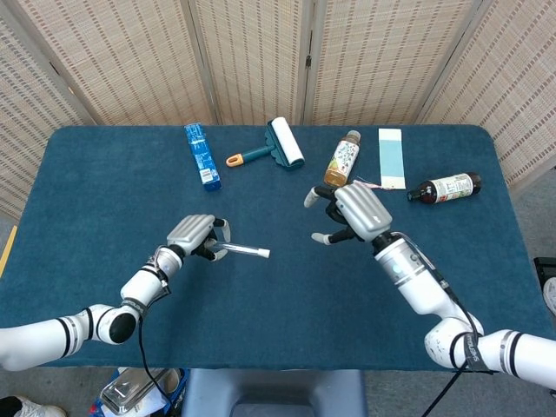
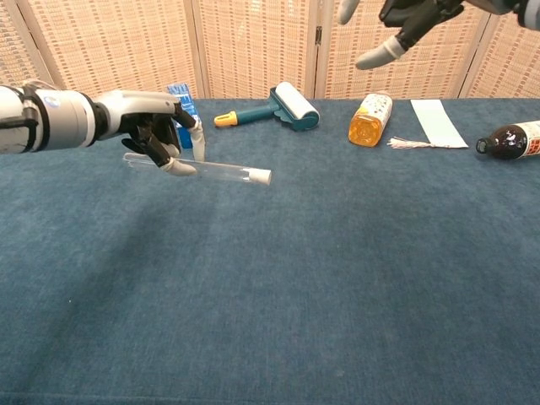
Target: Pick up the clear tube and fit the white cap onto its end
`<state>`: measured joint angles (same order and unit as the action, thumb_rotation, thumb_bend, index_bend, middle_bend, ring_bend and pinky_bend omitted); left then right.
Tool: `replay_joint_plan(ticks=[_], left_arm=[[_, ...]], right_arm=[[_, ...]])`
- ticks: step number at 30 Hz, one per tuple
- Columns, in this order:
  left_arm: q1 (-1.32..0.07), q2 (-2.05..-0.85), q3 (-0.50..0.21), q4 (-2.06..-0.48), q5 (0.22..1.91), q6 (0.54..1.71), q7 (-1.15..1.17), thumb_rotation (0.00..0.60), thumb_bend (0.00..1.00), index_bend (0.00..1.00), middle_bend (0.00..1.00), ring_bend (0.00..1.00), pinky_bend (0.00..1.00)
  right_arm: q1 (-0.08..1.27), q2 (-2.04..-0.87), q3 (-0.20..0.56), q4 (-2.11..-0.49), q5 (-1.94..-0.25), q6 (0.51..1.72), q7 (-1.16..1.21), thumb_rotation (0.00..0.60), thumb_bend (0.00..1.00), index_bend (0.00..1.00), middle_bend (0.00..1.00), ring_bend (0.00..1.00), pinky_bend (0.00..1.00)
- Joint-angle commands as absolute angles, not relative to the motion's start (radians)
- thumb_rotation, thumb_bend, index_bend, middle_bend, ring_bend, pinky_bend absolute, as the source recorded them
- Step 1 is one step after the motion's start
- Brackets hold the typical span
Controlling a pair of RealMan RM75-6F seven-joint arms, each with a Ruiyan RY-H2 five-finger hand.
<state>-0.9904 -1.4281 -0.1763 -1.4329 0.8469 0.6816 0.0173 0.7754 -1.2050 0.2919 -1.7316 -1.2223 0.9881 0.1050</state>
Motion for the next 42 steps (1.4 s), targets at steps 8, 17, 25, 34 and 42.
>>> replay_joint_plan(ticks=[8,17,25,34,42], left_arm=[[-1.014,-1.580,-0.162,-1.264,0.865,0.684,0.074,0.600,0.39,0.62,1.00,1.00,1.00],[-1.031,-1.651,-0.170,-1.159,0.849,0.626,0.082,0.600,0.39,0.52,1.00,1.00,1.00],[-1.034,-1.661,-0.160,-1.151,0.816,0.611,0.130,0.600,0.38,0.34,1.00,1.00,1.00],[-0.960,-1.495,-0.189,-1.370,0.795,0.745,0.141,0.600,0.38,0.19,0.98,1.00,1.00],[-0.800,-1.293,-0.123,-1.601,0.837,1.029,0.244,0.600,0.38,0.32,0.76,0.81,0.99]], right_arm=[[0.699,-1.134,0.253,-1.773,-1.236,1.033,0.097,0.600,0.03,0.41,1.00,1.00,1.00],[0.642,-1.104,0.226,-1.760,-1.232,1.054,0.111,0.600,0.03,0.41,1.00,1.00,1.00],[0.614,-1.102,0.213,-1.744,-1.229,1.056,0.116,0.600,0.03,0.40,1.00,1.00,1.00],[0.539,-1.050,0.175,-1.735,-1.222,1.109,0.059,0.600,0.04,0.40,1.00,1.00,1.00],[0.440,-0.983,0.118,-1.776,-1.175,1.191,-0.100,0.600,0.19,0.40,0.81,0.91,1.00]])
